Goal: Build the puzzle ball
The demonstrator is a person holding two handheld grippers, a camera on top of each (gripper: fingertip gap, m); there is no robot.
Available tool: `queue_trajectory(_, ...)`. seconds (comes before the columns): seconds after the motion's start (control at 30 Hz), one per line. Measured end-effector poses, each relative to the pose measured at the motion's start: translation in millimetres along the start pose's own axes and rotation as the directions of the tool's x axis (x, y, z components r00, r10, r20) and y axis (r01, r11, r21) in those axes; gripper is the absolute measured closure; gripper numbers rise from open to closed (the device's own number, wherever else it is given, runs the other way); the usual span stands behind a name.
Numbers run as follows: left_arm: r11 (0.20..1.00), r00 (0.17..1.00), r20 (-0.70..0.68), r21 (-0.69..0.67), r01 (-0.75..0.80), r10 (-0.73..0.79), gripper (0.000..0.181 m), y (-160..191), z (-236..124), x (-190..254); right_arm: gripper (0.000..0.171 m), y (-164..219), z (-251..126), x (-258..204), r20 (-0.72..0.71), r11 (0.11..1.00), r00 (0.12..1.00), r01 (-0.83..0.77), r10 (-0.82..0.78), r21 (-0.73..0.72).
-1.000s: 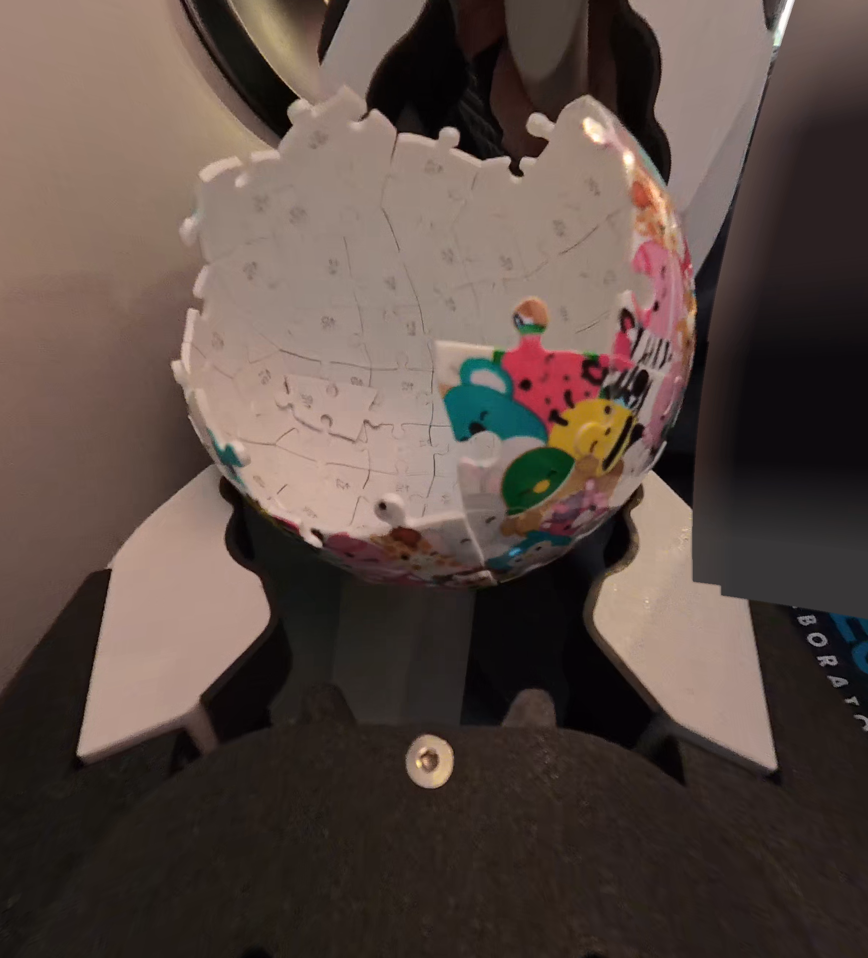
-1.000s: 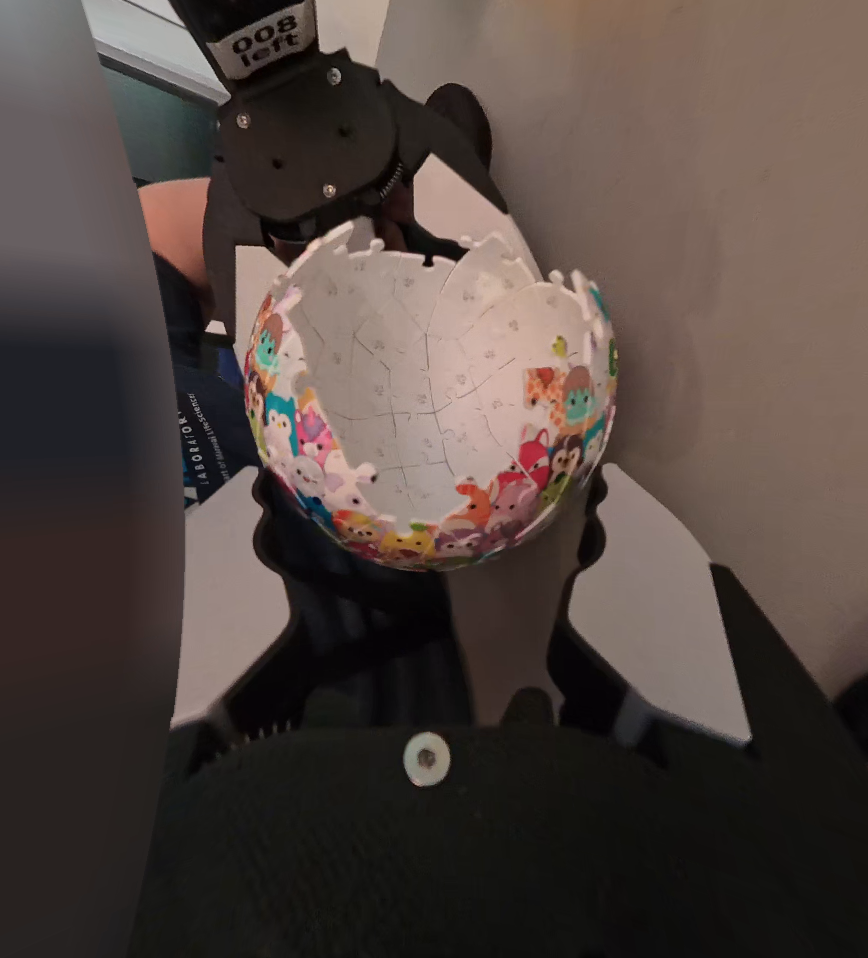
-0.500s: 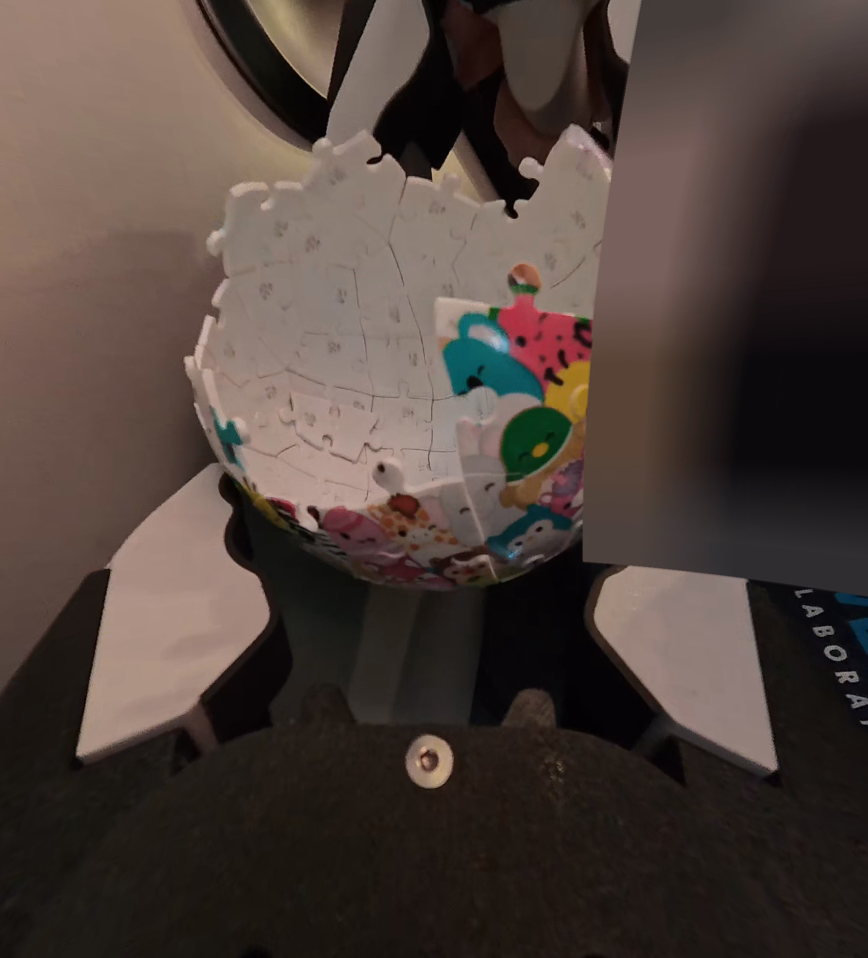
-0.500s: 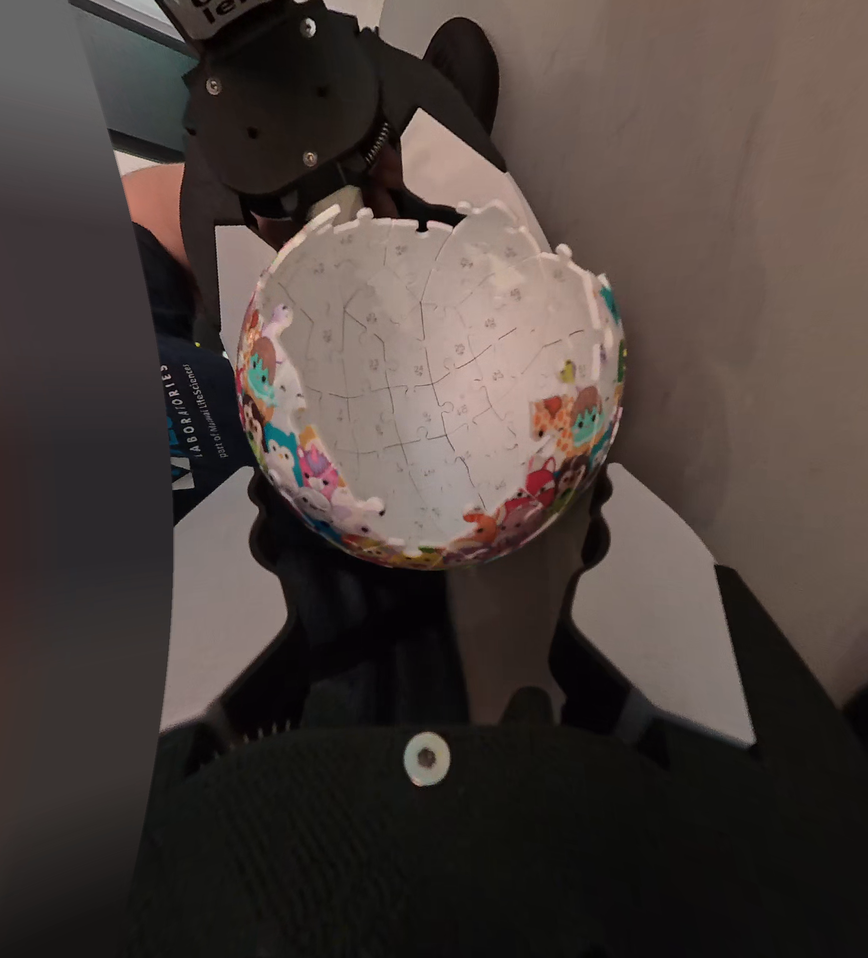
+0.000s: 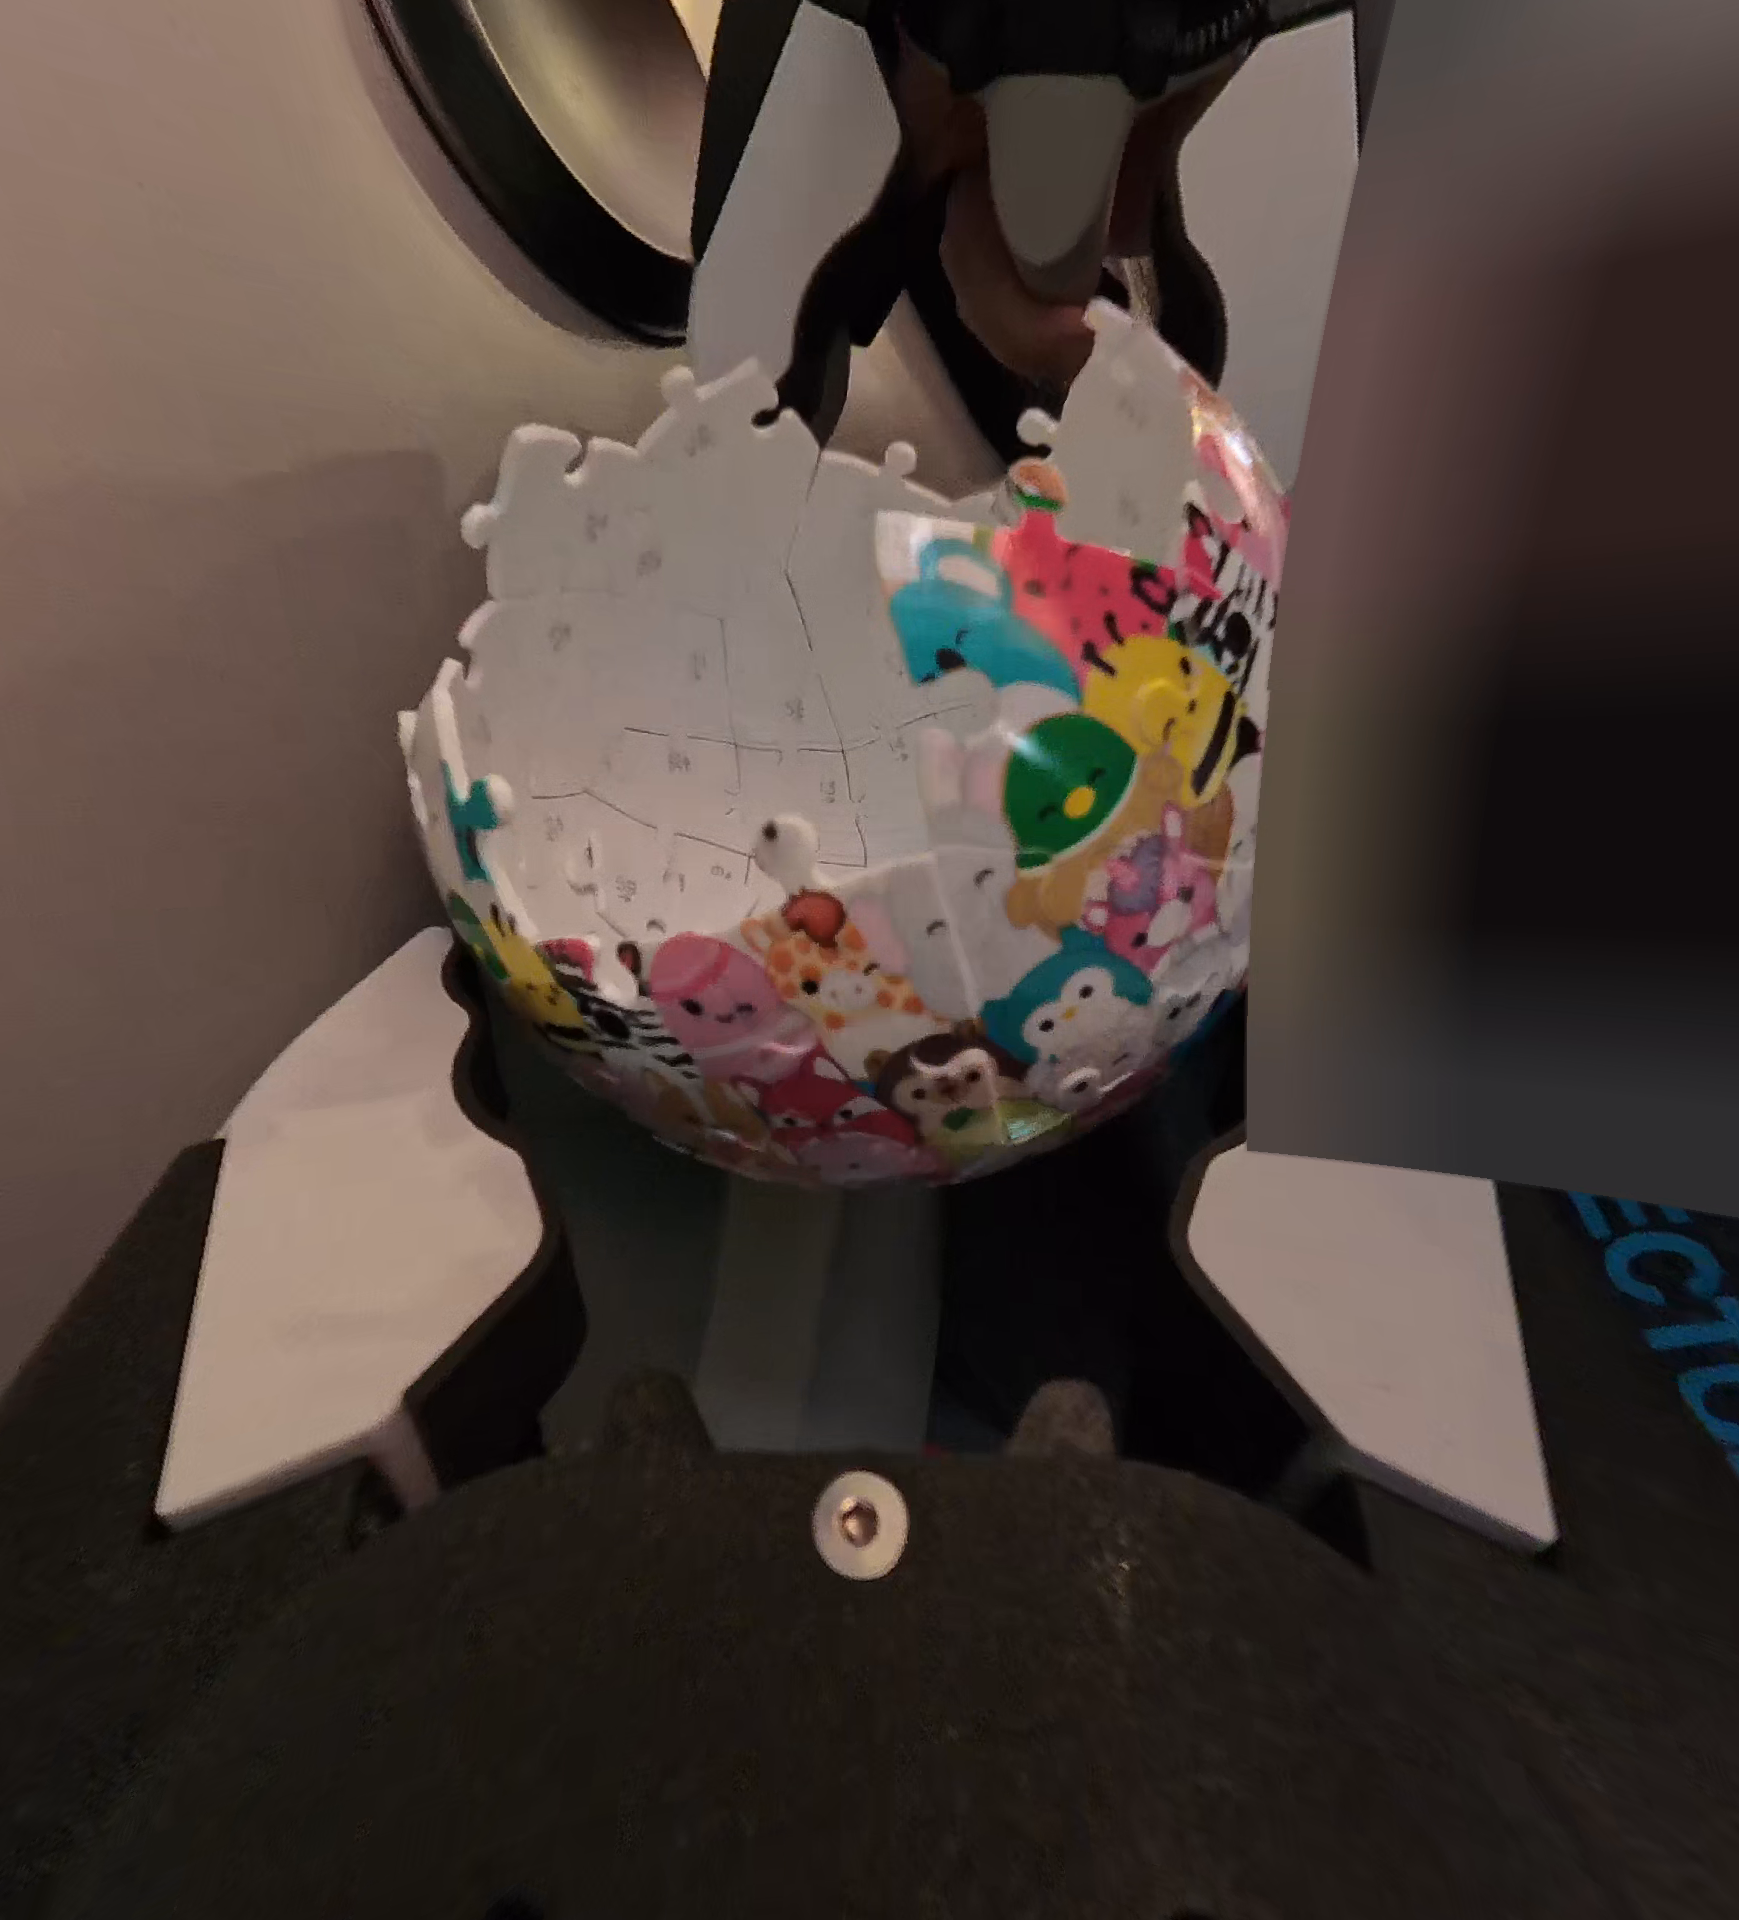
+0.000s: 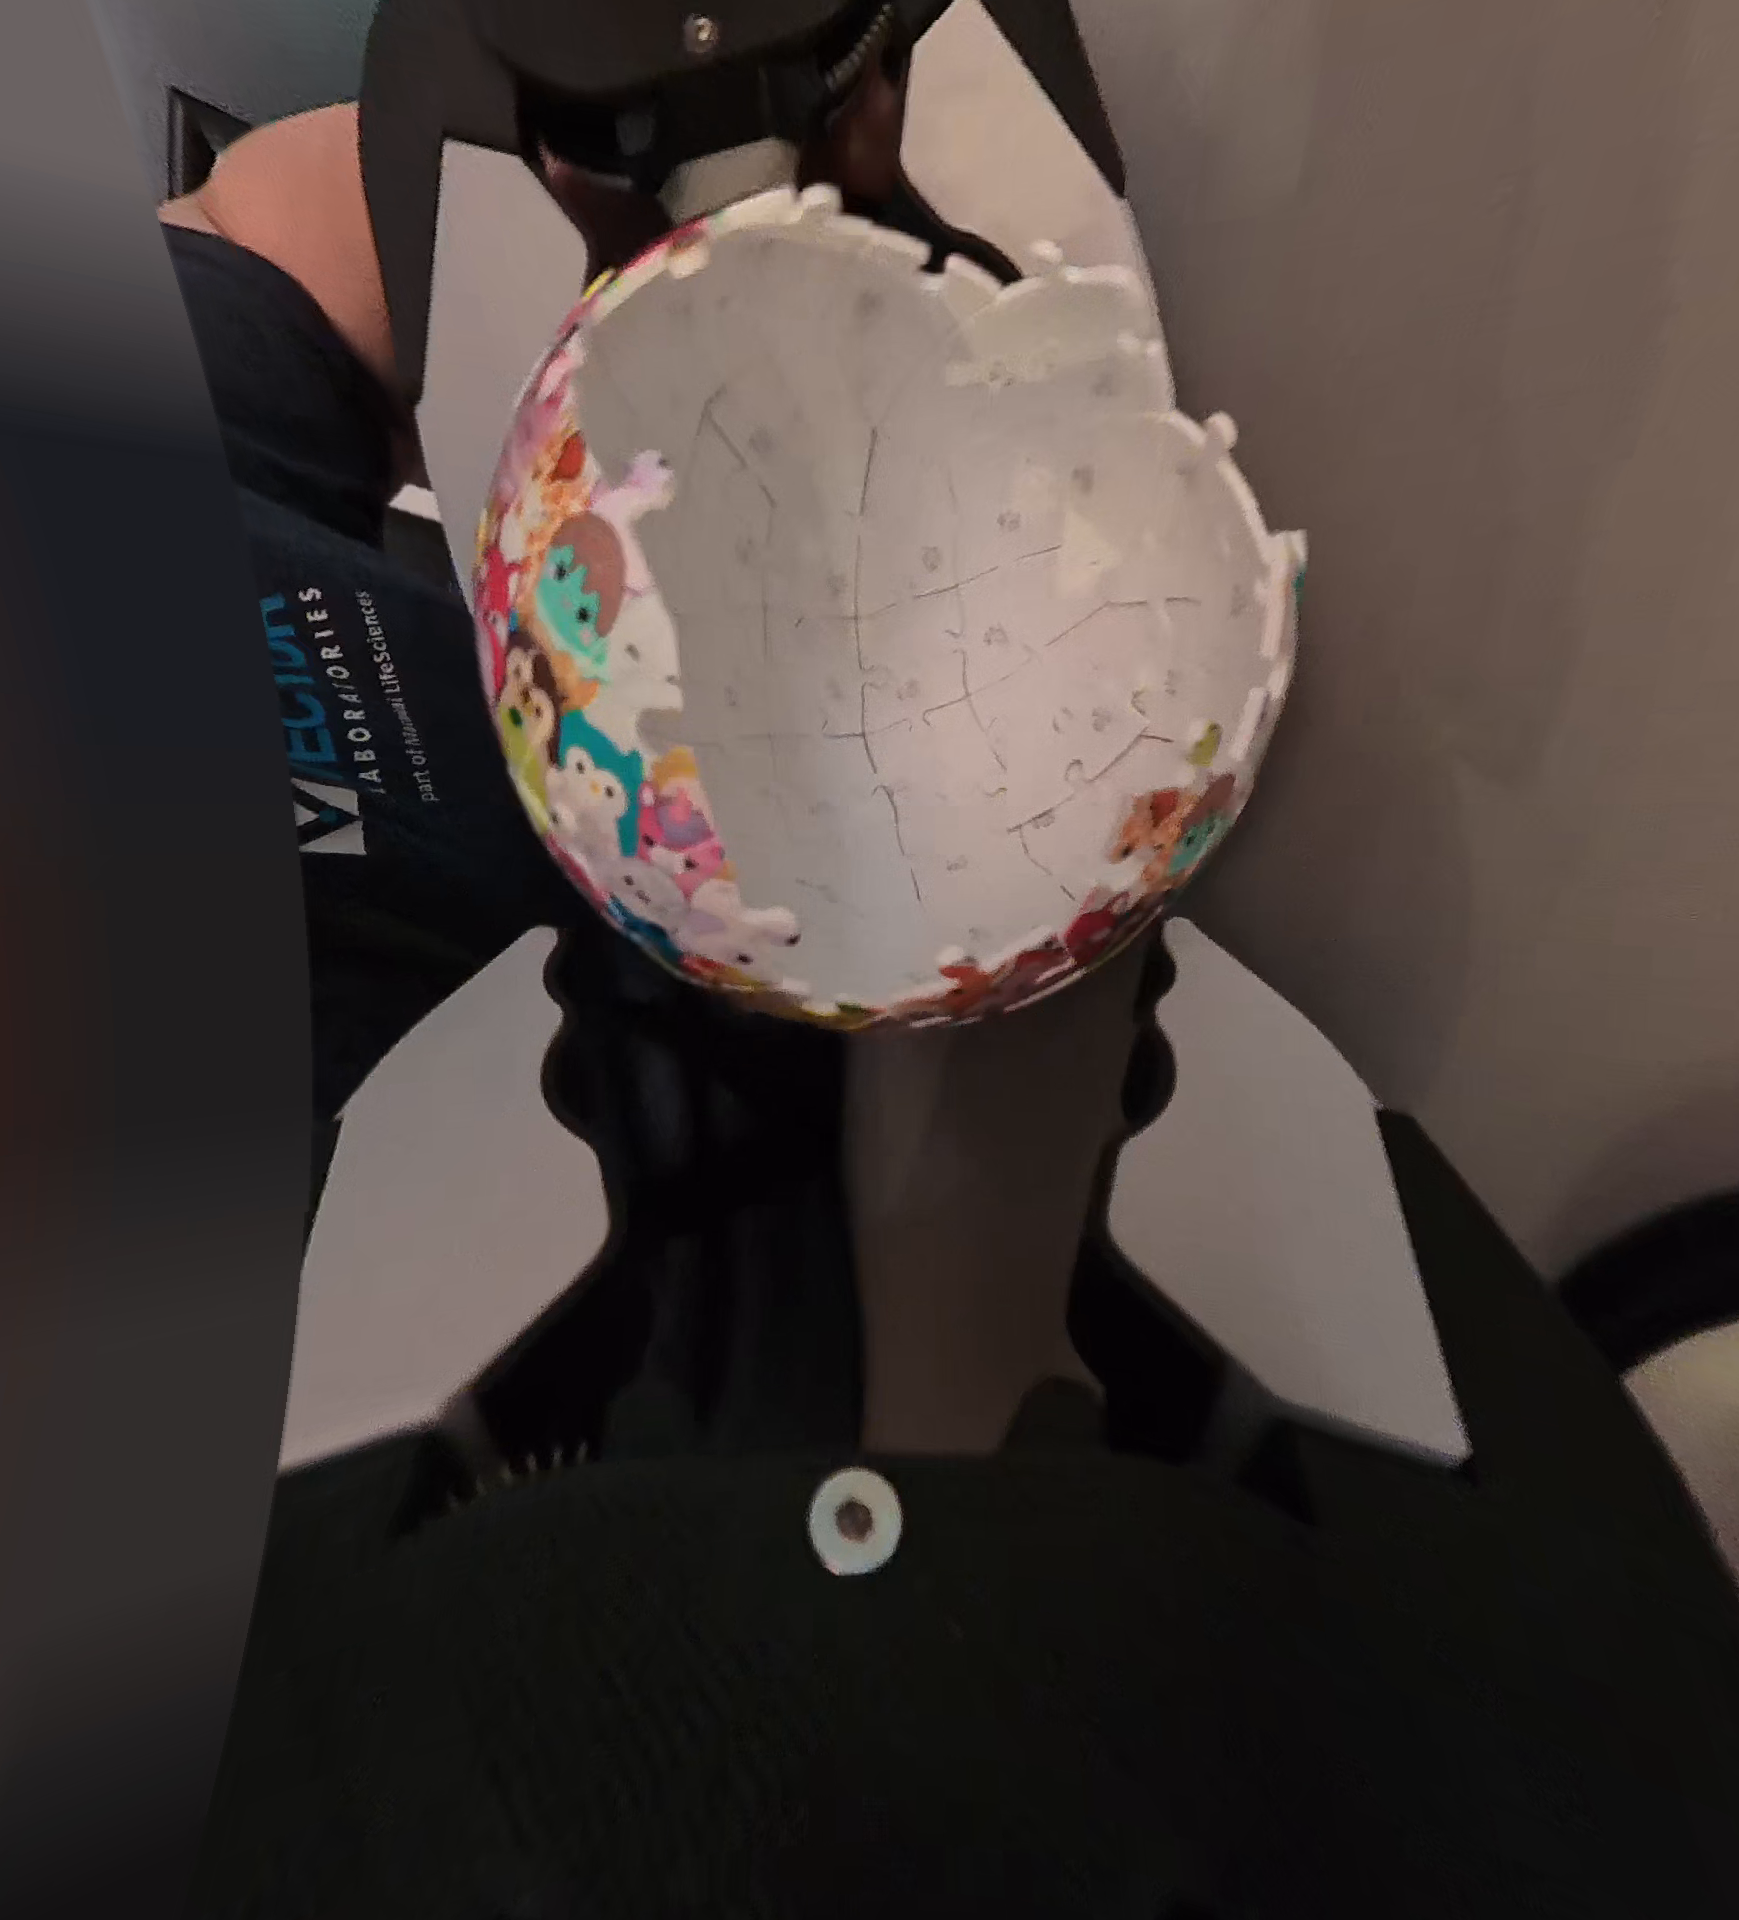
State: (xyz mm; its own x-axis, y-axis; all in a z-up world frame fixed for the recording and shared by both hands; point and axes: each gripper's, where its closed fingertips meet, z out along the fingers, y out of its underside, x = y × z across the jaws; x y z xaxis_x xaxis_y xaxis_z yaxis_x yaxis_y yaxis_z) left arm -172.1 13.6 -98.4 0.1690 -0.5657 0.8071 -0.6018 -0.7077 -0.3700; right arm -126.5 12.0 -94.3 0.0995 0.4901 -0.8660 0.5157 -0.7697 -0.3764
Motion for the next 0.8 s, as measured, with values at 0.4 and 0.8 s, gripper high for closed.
queue_trajectory(0.4,0.995,0.989,-0.143,-0.098,0.009,-0.023,0.049,0,-14,-6,0.072,5,-7,14,-0.062,0.943,0.941,0.329,-0.332,-0.051)
queue_trajectory(0.8,0.978,0.983,-0.178,-0.192,-0.087,0.053,0.049,3,-21,-10,0.077,-7,-10,1,-0.043,0.865,0.868,0.497,-0.495,0.074)
